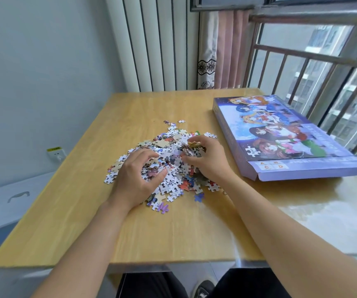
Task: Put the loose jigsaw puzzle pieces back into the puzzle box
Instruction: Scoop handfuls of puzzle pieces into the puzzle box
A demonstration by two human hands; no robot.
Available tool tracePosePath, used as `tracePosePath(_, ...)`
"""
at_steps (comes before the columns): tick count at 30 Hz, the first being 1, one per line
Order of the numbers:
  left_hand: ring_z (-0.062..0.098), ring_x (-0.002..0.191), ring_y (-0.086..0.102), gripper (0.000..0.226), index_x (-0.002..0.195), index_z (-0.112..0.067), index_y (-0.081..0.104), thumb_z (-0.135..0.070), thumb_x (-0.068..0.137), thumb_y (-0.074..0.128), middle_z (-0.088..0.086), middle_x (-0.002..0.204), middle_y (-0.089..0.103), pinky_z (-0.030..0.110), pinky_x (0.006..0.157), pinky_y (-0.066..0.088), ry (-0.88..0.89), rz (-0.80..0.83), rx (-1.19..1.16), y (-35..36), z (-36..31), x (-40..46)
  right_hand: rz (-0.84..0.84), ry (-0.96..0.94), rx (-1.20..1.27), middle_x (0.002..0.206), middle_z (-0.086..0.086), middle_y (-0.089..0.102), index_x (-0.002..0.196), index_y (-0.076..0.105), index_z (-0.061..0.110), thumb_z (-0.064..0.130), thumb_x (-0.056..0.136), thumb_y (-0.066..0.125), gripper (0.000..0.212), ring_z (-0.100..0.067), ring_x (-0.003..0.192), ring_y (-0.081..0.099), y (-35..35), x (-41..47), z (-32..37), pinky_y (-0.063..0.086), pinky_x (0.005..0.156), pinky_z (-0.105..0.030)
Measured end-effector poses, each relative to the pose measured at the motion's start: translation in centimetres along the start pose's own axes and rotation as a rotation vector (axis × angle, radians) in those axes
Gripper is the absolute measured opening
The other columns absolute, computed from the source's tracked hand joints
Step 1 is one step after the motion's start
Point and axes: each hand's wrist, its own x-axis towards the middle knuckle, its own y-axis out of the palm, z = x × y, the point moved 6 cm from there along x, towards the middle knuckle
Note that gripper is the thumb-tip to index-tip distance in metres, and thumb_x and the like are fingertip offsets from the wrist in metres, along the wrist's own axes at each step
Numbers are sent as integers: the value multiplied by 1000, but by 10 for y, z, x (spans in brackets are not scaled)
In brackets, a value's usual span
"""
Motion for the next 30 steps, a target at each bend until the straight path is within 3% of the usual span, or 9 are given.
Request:
tracePosePath(4, 7, 112, 57, 39, 112, -27, 63, -53, 82, 67, -15, 114, 61, 18, 94, 43, 11, -4, 16, 1, 1, 0, -10, 38, 5, 101, 11, 67, 115, 72, 18, 26, 67, 93, 53, 8, 86, 58, 0, 4, 0, 37, 67, 0)
tracePosePath(7, 1, 111, 56, 38, 112, -27, 63, -51, 83, 68, -15, 114, 61, 7, 92, 37, 10, -13, 3, -1, -1, 0, -88, 173, 174, 97, 15, 66, 116, 71, 20, 26, 63, 96, 59, 5, 90, 60, -9, 6, -4, 49, 75, -16)
tracePosePath(12, 7, 112, 58, 38, 112, -21, 64, -45, 83, 69, -10, 115, 63, 12, 94, 41, 34, -95, -5, -6, -4, 1, -66, 580, 853, 101, -13, 76, 103, 74, 2, 14, 63, 92, 45, -26, 92, 68, -9, 5, -14, 60, 75, -34)
tracePosePath(15, 13, 114, 59, 39, 112, -17, 65, -43, 83, 69, -7, 116, 63, 21, 97, 44, 44, -116, 4, -9, -11, 4, -43, 796, 1209, 107, -16, 69, 81, 77, -4, 4, 80, 80, 10, -22, 84, 69, -1, 1, -9, 62, 72, -29)
tracePosePath(17, 9, 113, 59, 37, 112, -19, 64, -40, 82, 70, -10, 116, 63, 18, 96, 43, 62, -116, -7, -8, -23, 9, -35, 875, 1345, 103, -17, 64, 68, 74, -5, 1, 89, 71, 22, -22, 77, 66, 3, -3, -4, 62, 66, -30)
tracePosePath(21, -5, 111, 58, 41, 118, -29, 64, -52, 83, 68, -21, 115, 63, 14, 89, 47, -91, -35, -213, 16, -52, 22, -19, 916, 1415, 96, -20, 63, 84, 63, -5, 2, 96, 62, 14, -27, 86, 65, 7, -15, 6, 57, 77, -34)
tracePosePath(24, 2, 108, 61, 43, 127, -31, 60, -47, 88, 70, -19, 118, 62, 23, 89, 53, -162, 15, -271, 47, -72, 28, 59, 956, 1463, 96, -21, 60, 99, 61, -4, 12, 101, 59, 17, -29, 106, 65, 11, -24, 13, 51, 93, -34)
tracePosePath(27, 19, 115, 59, 41, 136, -13, 58, -27, 97, 62, 1, 128, 62, 41, 99, 49, -145, -9, -240, 66, -84, 30, 64, 959, 1496, 124, -22, 62, 117, 58, -4, 18, 102, 58, 27, -31, 116, 63, 8, -29, 14, 49, 100, -37)
tracePosePath(30, 19, 121, 56, 38, 134, -9, 59, -22, 98, 62, 4, 131, 61, 44, 100, 49, -121, -46, -242, 74, -87, 25, 41, 933, 1492, 139, -20, 56, 128, 57, -7, 17, 104, 54, 34, -30, 131, 55, 3, -33, 10, 46, 105, -39)
